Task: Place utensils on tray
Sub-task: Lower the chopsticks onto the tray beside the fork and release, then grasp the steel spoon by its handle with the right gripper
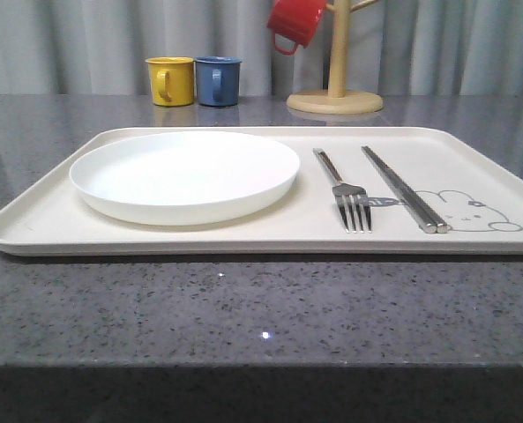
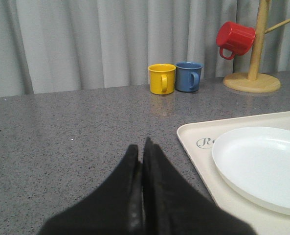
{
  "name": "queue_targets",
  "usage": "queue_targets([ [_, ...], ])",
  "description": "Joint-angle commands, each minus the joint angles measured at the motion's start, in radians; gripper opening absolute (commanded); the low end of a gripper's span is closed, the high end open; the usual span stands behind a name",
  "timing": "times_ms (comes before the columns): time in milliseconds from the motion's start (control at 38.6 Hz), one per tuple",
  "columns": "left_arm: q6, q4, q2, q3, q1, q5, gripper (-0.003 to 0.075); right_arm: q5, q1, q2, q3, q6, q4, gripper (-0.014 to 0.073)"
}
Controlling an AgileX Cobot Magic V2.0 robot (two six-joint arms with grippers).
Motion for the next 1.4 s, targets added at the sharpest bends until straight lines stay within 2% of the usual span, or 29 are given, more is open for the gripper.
queue_targets([
  [0,-0.009,-0.01,0.007,-0.029,0.003,-0.087,-0.0018,-0.009,-0.005,-0.051,-0.021,-0.014,0.0,-0.0018],
  [208,-0.009,-0.01,0.007,-0.029,0.003,-0.087,-0.0018,0.035,-0.003,-0.121,-0.048,-0.008,0.005,-0.0018],
  [389,-0.009,-0.01,0.007,-0.029,0.003,-0.087,-0.0018,0.108,0.037,-0.213,-0.068,0.087,0.022,-0.0018],
  [597,-0.009,-0.01,0.007,-0.029,0.003,-0.087,-0.0018,0.112,0.171,-0.271,-0.068,0.2,0.027,-0.0018],
  [804,-0.009,-0.01,0.007,-0.029,0.003,-0.087,-0.0018,0.112,0.359,-0.258,-0.065,0.279,0.045,-0.0018],
  [960,-0.009,-0.01,0.007,-0.029,0.003,-0.087,-0.0018,0.112,0.429,-0.243,-0.064,0.333,0.076,-0.0018],
  [1375,-0.009,-0.01,0.007,-0.029,0.003,-0.087,-0.0018,0.075,0.449,-0.24,0.029,0.363,0.089,-0.0018],
])
